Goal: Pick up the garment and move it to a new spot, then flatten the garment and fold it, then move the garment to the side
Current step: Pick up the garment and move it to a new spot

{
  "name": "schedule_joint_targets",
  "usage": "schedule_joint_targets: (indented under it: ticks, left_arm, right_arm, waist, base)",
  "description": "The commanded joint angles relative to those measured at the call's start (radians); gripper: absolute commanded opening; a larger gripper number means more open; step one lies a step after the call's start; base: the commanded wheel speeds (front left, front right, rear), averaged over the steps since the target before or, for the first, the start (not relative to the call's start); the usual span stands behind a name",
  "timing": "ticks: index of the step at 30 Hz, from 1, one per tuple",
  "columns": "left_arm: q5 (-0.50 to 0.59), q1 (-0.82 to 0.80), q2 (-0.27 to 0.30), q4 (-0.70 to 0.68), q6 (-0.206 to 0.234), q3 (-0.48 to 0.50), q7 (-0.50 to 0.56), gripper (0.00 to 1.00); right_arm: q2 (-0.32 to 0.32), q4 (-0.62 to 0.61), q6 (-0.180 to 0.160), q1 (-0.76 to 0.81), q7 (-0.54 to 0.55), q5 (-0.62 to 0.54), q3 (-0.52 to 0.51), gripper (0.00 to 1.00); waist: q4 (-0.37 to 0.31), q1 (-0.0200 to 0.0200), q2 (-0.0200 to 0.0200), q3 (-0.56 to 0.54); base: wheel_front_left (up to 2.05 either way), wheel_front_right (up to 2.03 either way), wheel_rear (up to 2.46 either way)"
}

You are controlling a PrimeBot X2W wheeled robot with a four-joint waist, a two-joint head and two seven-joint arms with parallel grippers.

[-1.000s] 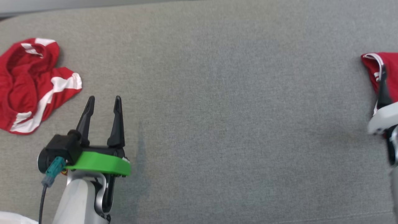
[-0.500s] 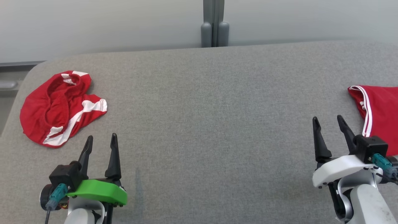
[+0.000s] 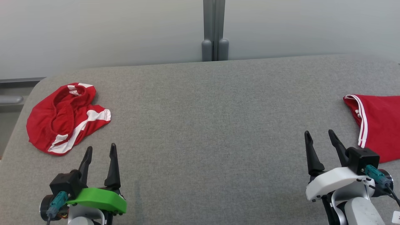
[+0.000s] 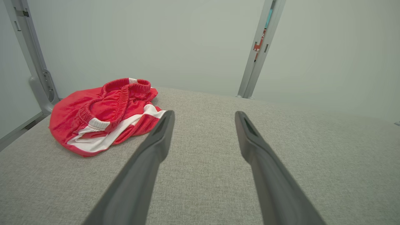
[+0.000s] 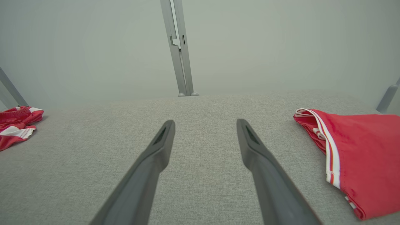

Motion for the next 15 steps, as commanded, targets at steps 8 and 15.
schedule_joint_targets:
  ticks: [8, 15]
  left_arm:
    - [0.009, -0.001, -0.001, 0.004, -0.002, -0.005, 0.000, 1.00]
    - [0.012, -0.008, 0.004, -0.001, -0.002, -0.008, 0.000, 1.00]
  right_arm:
    - [0.008, -0.016, -0.002, 0.013, 0.017, -0.021, 0.008, 1.00]
    - [0.012, -0.019, -0.002, 0.021, 0.021, -0.022, 0.014, 1.00]
  waist:
    - [0.017, 0.0000, 0.0000, 0.003]
    - [0.067, 0.0000, 0.0000, 0.011]
  base:
    - [0.00, 0.00, 0.00]
    - [0.00, 0.00, 0.00]
